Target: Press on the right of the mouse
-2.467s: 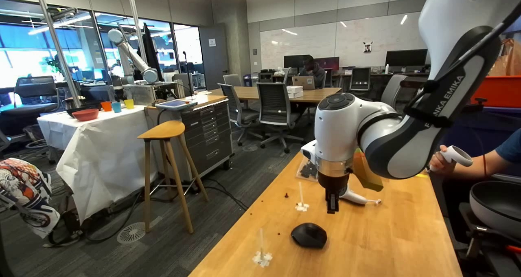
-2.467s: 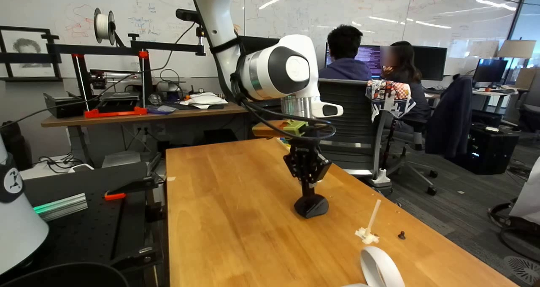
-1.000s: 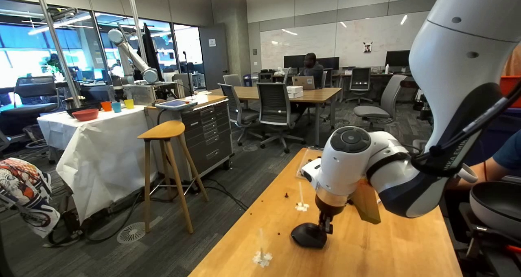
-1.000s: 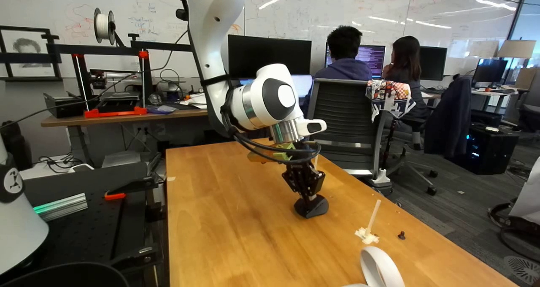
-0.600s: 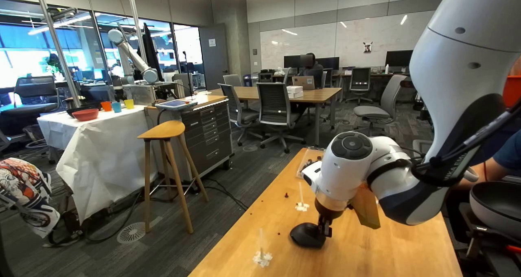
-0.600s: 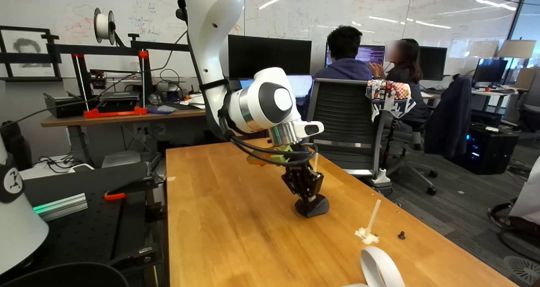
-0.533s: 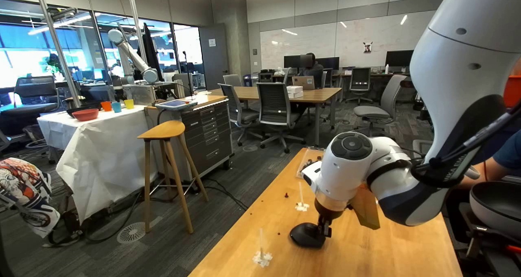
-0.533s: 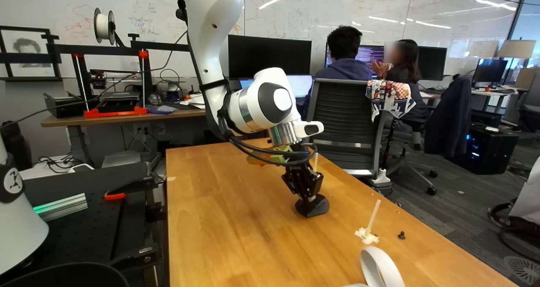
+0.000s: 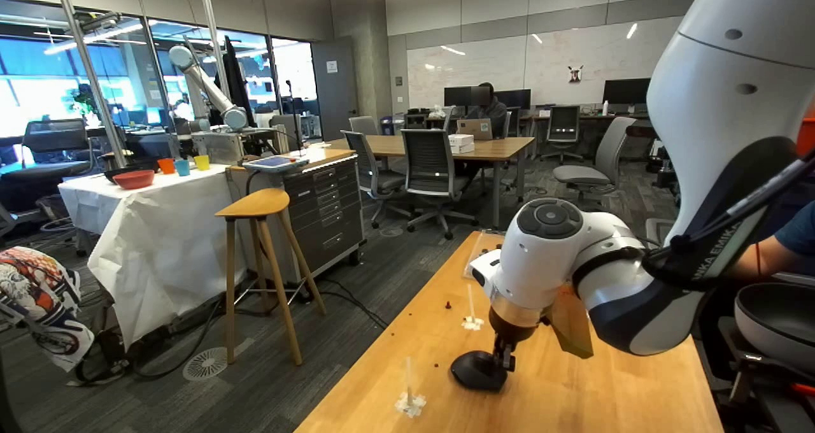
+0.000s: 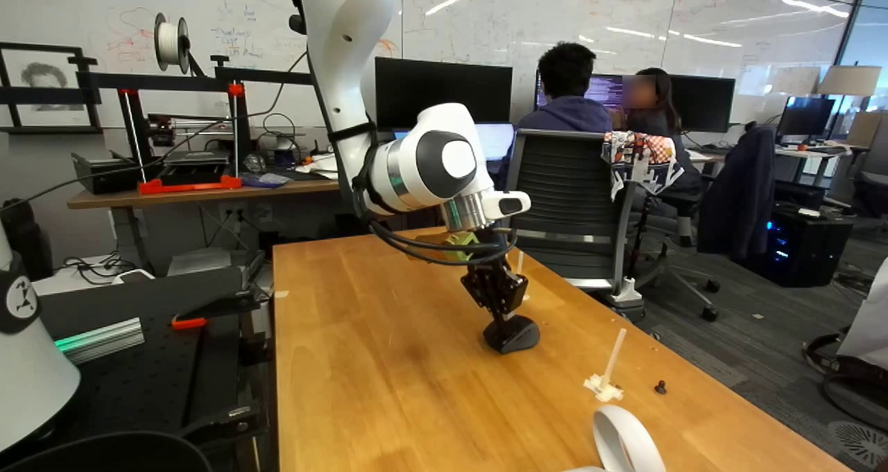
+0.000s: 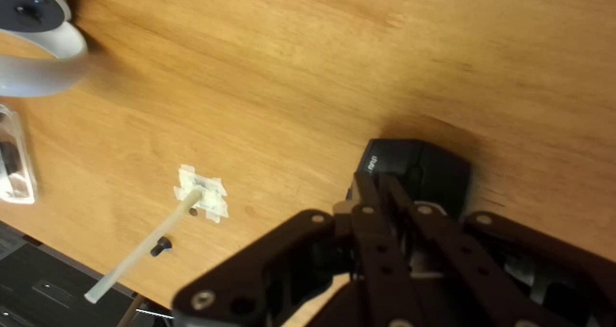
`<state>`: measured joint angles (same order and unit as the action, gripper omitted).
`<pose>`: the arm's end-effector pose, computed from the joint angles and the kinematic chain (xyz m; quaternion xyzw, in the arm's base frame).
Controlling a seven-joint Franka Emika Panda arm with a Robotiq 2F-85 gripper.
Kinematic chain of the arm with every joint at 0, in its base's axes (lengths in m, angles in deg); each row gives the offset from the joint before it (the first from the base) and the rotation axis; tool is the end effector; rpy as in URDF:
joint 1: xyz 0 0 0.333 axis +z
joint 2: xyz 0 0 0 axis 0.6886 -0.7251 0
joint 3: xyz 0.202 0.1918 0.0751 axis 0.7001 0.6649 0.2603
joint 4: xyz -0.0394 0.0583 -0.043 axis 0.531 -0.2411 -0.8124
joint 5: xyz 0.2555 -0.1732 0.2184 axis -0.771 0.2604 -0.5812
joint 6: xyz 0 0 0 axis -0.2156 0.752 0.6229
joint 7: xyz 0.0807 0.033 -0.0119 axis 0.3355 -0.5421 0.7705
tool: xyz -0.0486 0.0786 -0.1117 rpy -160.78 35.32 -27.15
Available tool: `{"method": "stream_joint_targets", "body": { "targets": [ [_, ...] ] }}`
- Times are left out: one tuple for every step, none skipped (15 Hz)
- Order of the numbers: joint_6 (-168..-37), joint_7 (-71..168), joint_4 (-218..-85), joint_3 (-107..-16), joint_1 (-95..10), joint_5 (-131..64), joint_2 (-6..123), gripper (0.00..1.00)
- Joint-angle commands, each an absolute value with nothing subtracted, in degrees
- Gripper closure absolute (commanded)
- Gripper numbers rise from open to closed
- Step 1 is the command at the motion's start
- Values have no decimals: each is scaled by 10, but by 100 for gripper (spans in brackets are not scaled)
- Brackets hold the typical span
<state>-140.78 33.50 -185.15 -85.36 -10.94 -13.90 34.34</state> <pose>0.5315 0.0377 0.0584 0.9716 0.1295 0.0971 0.1723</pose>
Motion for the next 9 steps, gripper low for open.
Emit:
{"method": "stream_joint_targets", "body": {
  "targets": [
    [-1396, 402, -1879, -799, -168, -169, 416, 89],
    [-1389, 419, -1882, -776, -193, -176, 433, 89],
    [-1377, 443, -1886, -743, -228, -186, 454, 89],
    [-1362, 468, -1888, -707, -265, -197, 471, 89],
    [-1340, 519, -1897, -652, -316, -232, 495, 89],
    [-1314, 548, -1892, -614, -354, -256, 506, 89],
    [-1282, 589, -1889, -572, -396, -292, 518, 89],
    [-1250, 613, -1878, -540, -433, -314, 526, 89],
    [-1216, 639, -1869, -524, -452, -339, 535, 89]
  ]
}}
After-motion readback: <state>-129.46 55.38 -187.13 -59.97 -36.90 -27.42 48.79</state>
